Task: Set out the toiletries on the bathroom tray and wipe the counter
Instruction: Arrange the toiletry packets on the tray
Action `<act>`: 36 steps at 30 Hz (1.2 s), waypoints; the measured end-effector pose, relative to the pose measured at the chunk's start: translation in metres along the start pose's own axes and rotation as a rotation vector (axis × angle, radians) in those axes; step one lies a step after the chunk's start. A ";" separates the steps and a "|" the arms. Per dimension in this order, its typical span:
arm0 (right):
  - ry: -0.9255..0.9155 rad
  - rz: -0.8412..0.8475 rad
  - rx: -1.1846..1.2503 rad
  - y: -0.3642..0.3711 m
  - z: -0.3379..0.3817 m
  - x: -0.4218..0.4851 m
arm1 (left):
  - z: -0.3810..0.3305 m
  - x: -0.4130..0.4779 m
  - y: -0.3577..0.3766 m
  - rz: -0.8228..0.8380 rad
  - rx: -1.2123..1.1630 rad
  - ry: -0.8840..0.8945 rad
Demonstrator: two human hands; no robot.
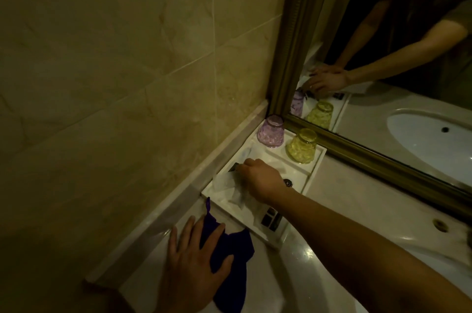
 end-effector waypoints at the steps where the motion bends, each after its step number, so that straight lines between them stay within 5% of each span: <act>1: -0.009 0.006 -0.001 0.001 -0.001 0.001 | 0.000 0.000 -0.001 -0.004 -0.011 -0.002; 11: -0.284 0.047 -0.077 -0.026 -0.018 -0.024 | 0.001 0.004 0.003 -0.016 0.027 0.004; 20: -0.107 0.056 0.066 -0.002 -0.026 -0.034 | 0.002 0.003 0.005 -0.038 0.002 0.004; 25: 0.124 -0.205 -0.044 -0.020 -0.052 -0.048 | 0.004 0.005 0.009 -0.058 -0.006 0.028; 30: 0.246 0.038 -0.188 -0.024 -0.075 -0.054 | 0.005 0.005 0.010 -0.060 0.001 0.031; 36: 0.375 -0.034 -0.225 -0.026 -0.091 -0.055 | 0.004 0.004 0.010 -0.081 -0.016 0.038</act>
Point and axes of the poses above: each hand's wrist, its own x-axis towards the middle knuckle, its own y-axis out of the palm, z = x × y, the point moved 2 cm from there along x, towards the middle knuckle, and after that the axes turned 9 degrees about x, right-handed, at the moved point
